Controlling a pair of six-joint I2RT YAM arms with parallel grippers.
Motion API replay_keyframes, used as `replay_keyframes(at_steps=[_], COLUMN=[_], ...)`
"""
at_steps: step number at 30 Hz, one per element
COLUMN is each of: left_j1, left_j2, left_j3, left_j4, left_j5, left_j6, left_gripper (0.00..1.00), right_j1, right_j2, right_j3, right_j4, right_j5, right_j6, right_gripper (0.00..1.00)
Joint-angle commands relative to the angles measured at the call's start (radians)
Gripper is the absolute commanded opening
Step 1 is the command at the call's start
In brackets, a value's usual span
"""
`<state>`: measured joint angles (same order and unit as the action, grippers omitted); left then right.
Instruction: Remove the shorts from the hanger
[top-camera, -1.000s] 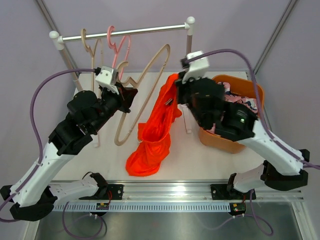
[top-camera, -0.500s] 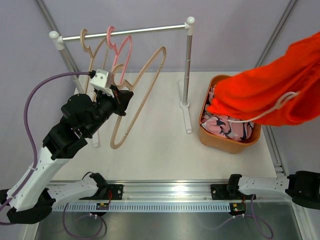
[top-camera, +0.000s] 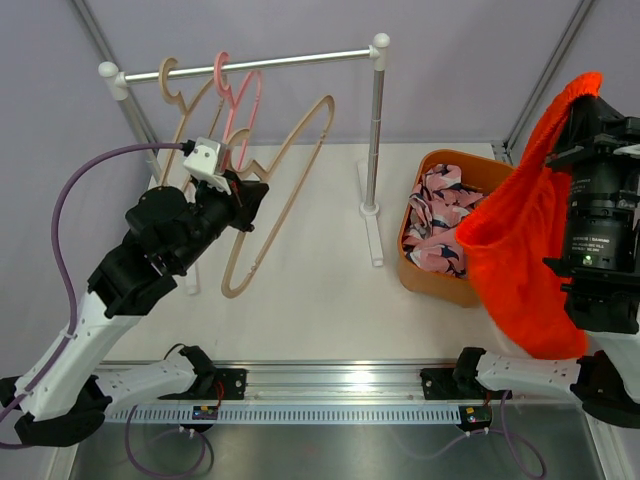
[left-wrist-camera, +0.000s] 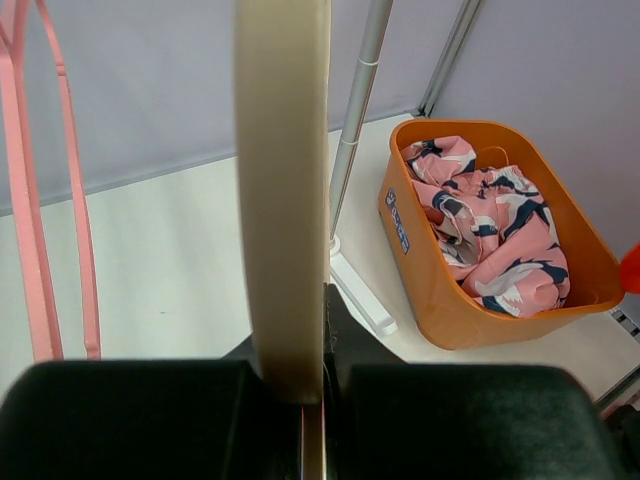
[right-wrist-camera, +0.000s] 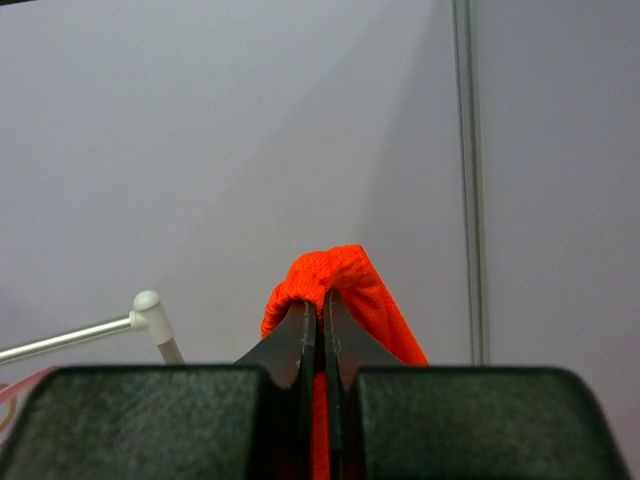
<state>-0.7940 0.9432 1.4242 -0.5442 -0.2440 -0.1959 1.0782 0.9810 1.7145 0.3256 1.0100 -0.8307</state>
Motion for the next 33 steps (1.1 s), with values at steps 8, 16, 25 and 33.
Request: replay_keyframes(at_steps=[8,16,25,33], left_j1=[-0.005,-0.005,-0.005,-0.005], left_j2=[0.012,0.002,0.012,0.057], left_j3=[0.025,0.012,-0.004,0.018], left_j4=[0.015,-0.011,0.0,-0.023], left_j5=[0.029,0.008,0.026,0.025], left_j6=[0.0,0.023,0.024,0.01], left_gripper=[0.0,0.0,0.0,0.0], right_j1=[-0.828,-1.242,-1.249,-1.247], right_j2=[0.377,0.544,0.435,0.223], right_j3=[0.648,0.757,0.289,-0.433], right_j4=[-0.903,-1.104,-1.016,-0.714], right_j5=[-0.475,-0.927,-1.07,-1.166], right_j6=[0.77,1.183,1.258,1.352], right_gripper=[0.0,0.0,0.0,0.0])
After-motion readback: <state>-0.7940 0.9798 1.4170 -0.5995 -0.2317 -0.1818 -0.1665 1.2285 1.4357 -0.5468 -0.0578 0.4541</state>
